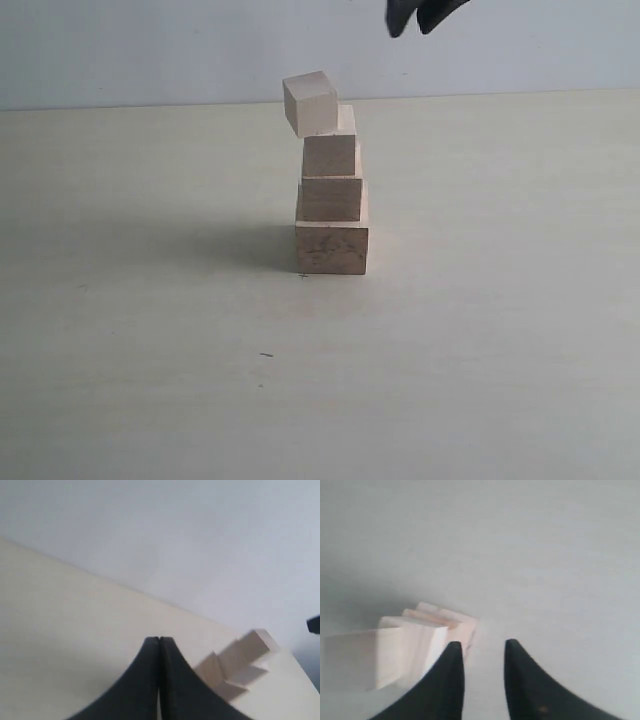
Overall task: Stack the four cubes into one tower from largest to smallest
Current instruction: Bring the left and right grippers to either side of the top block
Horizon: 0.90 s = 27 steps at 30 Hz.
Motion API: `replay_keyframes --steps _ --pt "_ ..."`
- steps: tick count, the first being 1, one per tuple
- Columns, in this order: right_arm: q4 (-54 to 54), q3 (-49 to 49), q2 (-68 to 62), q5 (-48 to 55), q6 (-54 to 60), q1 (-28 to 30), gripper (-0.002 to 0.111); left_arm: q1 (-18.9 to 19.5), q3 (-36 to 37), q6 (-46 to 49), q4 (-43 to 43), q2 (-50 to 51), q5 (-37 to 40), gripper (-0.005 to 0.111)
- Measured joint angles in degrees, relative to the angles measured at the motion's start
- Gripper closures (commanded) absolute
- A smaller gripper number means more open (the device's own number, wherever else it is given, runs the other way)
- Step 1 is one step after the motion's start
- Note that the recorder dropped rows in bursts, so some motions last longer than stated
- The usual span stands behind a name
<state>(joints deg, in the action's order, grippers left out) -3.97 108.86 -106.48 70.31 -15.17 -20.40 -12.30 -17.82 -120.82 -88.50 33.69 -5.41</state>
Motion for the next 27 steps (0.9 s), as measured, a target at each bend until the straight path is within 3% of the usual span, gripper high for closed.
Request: replay_keyframes --steps 4,7,9,12,16,27 --pt "-0.77 0.00 -2.64 0.00 2.50 3.95 0.108 0.00 -8.68 2.03 4.61 22.40 -17.49 0.107" --pt "3.97 -0.11 -4.44 0.00 5.18 8.20 0.108 0.00 -17.70 4.84 8.62 40.08 -31.44 0.107" --pt "9.65 -0.91 -4.81 -0.10 7.70 12.19 0.108 0.00 -23.22 5.52 10.10 48.20 -36.36 0.107" --pt "24.53 -3.00 -5.01 -0.10 15.17 19.53 0.108 0.00 -28.08 5.86 10.79 55.00 -38.25 0.107" --pt "45.24 -6.23 -5.15 -0.10 28.30 27.00 0.108 0.00 -29.32 5.41 11.15 57.08 -35.93 0.107" --pt "60.83 -10.64 -7.24 -0.09 48.01 28.85 0.108 -2.54 -32.67 9.75 26.80 60.45 -33.65 0.107"
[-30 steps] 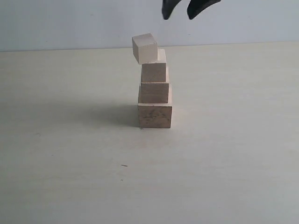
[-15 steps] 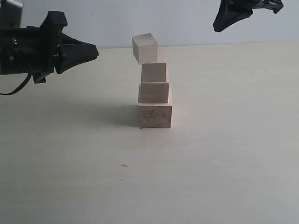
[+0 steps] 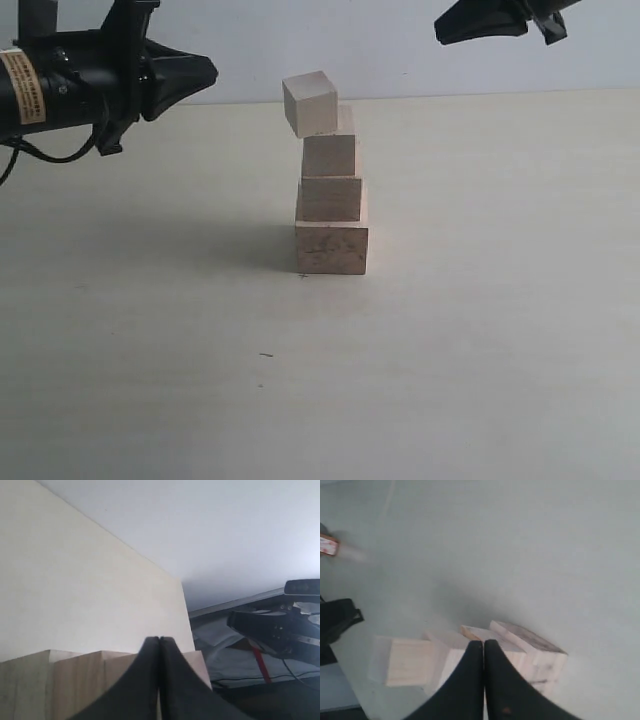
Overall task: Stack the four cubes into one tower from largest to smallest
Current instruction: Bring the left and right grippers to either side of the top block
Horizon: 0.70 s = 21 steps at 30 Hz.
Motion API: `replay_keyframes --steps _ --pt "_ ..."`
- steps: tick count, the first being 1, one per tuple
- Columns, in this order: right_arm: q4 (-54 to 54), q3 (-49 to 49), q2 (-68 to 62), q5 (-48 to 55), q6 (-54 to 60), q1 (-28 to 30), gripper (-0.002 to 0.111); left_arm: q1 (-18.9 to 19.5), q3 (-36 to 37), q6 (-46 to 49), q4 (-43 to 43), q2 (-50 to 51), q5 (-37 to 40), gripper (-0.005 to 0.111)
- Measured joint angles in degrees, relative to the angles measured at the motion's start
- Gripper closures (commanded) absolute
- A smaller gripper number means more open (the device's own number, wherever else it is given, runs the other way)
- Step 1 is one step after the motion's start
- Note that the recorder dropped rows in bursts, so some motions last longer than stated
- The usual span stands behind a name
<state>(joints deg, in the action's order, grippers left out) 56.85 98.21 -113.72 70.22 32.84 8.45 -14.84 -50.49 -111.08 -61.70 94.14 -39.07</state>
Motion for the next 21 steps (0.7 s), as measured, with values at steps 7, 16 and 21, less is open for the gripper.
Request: replay_keyframes --steps 7,16,21 --pt "7.09 0.00 -1.14 -0.11 5.60 -1.79 0.108 -4.25 -3.44 1.03 3.56 1.55 0.22 0.107" --pt "2.07 0.00 -1.70 -0.11 7.05 -8.57 0.108 -8.13 -9.30 1.16 3.98 4.77 3.70 0.107" --pt "1.40 -0.14 -3.53 -0.11 7.05 -8.57 0.108 -8.13 -9.41 1.16 0.94 2.70 10.54 0.107"
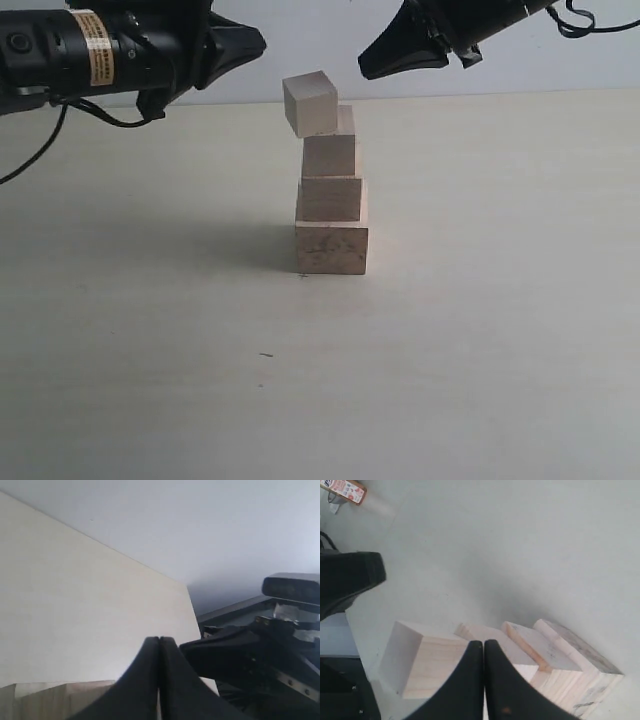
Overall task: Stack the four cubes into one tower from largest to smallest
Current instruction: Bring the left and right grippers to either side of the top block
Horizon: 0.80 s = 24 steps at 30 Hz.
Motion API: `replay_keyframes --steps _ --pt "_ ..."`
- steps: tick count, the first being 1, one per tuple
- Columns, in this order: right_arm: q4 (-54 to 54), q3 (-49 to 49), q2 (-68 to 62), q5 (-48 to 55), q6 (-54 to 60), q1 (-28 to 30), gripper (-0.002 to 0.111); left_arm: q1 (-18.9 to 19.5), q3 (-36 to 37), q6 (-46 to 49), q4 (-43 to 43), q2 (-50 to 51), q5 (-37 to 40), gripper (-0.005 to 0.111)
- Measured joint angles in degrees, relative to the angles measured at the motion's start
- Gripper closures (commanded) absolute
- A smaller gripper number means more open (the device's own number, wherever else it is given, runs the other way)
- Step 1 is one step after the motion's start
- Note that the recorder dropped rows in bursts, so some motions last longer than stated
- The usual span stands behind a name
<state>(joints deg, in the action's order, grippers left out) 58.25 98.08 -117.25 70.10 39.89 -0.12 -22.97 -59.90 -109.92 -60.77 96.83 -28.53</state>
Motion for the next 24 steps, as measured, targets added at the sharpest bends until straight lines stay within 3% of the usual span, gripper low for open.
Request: replay_keyframes --steps 5,10,24 --pt "-0.20 -0.69 -2.24 0.00 0.10 0.00 0.108 -0.22 0.11 -2.18 -8.18 -5.18 3.57 0.107" --pt "2.43 -0.62 -2.60 0.00 2.38 0.00 0.108 -0.58 2.12 -10.53 -17.69 -6.65 4.30 0.107" --pt "2.78 -0.62 -2.60 0.00 3.08 0.00 0.108 -0.93 3.42 -11.46 -17.94 -2.04 -0.01 0.107"
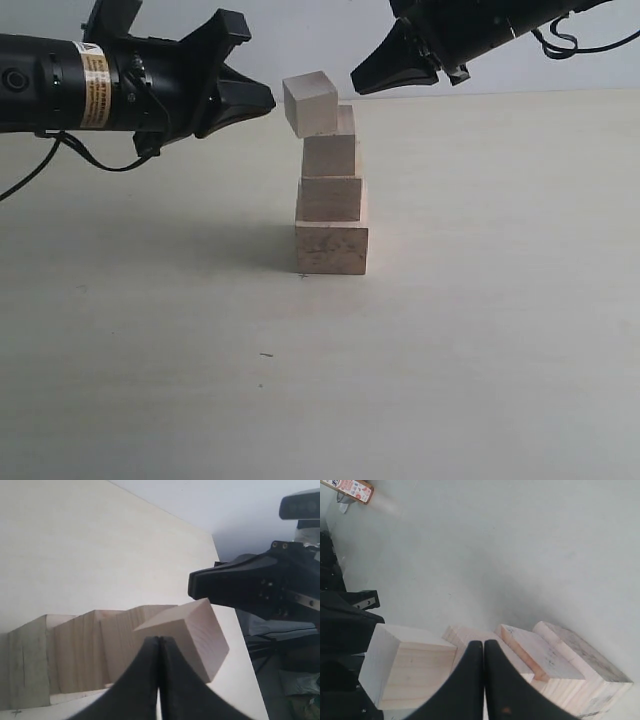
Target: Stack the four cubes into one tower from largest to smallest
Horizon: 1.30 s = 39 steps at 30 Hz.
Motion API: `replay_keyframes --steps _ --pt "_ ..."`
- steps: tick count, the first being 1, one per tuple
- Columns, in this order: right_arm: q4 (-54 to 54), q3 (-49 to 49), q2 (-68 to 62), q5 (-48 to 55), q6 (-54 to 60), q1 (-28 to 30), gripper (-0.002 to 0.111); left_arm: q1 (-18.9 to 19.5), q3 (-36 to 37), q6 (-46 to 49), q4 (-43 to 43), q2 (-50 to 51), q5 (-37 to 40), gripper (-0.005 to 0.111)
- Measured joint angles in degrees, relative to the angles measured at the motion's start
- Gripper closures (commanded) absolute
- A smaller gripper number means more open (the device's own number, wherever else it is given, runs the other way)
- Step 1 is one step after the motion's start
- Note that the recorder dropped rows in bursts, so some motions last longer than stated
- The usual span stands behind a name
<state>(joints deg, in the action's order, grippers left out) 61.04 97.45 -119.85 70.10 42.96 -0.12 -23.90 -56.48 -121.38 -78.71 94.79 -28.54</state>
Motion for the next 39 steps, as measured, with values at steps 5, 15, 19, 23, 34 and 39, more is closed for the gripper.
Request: replay_keyframes --steps 5,15,19,23,34,39 --pt "0.00 0.00 0.00 0.00 0.10 0.00 0.108 0.00 0.00 0.00 1.28 1.21 -0.19 0.107" --pt "0.00 0.00 0.00 0.00 0.10 0.00 0.108 0.00 -2.68 0.00 3.34 2.01 -0.62 0.107" --pt "0.00 0.00 0.00 0.00 0.10 0.00 0.108 0.00 -3.45 0.00 3.42 2.01 -2.59 0.107" --pt "0.00 0.00 0.00 0.00 0.10 0.00 0.108 -0.15 -3.45 0.00 3.42 2.01 -4.14 0.107" --pt "0.00 0.00 0.00 0.00 0.10 0.00 0.108 -2.92 -3.72 0.00 3.70 2.01 -3.24 0.107" --pt "0.00 0.00 0.00 0.00 0.10 0.00 0.108 -2.92 -5.81 2.23 3.70 2.10 -2.99 0.107"
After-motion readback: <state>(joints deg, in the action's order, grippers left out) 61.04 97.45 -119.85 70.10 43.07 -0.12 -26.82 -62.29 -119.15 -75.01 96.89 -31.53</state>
